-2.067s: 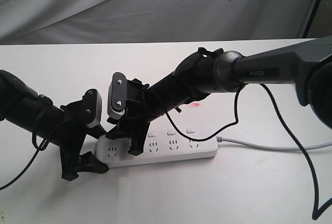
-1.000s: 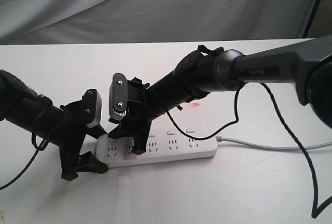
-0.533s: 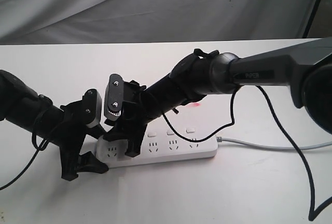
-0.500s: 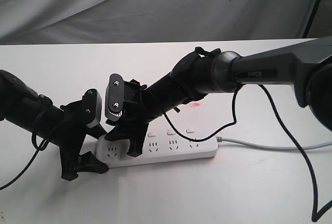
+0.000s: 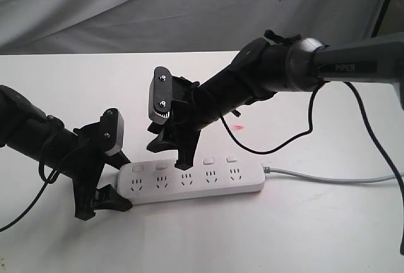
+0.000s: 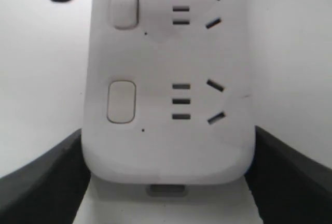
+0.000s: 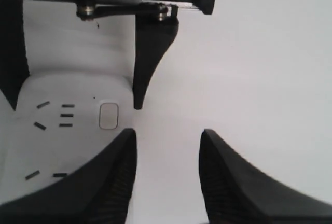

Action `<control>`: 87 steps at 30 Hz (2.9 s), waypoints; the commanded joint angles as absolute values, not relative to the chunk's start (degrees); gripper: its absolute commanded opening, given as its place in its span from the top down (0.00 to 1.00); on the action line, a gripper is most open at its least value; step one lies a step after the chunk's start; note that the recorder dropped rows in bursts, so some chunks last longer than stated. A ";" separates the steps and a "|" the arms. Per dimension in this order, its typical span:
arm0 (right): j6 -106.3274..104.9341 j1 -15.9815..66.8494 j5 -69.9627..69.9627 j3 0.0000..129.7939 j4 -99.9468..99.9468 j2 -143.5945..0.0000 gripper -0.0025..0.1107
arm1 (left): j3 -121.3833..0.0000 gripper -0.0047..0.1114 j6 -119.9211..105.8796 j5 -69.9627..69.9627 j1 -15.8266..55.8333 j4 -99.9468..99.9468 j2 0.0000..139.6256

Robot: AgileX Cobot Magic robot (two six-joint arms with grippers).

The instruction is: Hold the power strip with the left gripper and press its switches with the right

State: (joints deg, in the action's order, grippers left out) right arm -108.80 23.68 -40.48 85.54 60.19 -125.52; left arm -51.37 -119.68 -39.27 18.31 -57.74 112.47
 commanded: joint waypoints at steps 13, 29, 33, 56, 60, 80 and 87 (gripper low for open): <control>-108.37 23.37 -41.17 85.00 58.66 -127.70 0.65 | -51.68 0.47 -119.90 -39.25 18.65 -58.08 112.54; -108.26 23.27 -41.28 85.00 55.63 -128.25 0.65 | -51.68 0.47 -119.90 -39.25 18.65 -58.08 112.54; -108.26 23.27 -41.14 84.77 54.93 -128.59 0.65 | -51.68 0.47 -119.90 -39.25 18.65 -58.08 112.54; -108.26 23.41 -41.60 84.77 51.72 -131.48 0.65 | -51.68 0.47 -119.90 -39.25 18.65 -58.08 112.54; -108.26 23.41 -41.30 84.10 51.44 -131.48 0.65 | -51.68 0.47 -119.90 -39.25 18.65 -58.08 112.54; -103.95 19.41 -47.14 83.59 53.41 -120.14 0.65 | -51.68 0.47 -119.90 -39.25 18.65 -58.08 112.54; -106.05 18.50 -42.87 79.00 53.69 -120.37 0.65 | -51.68 0.47 -119.90 -39.25 18.65 -58.08 112.54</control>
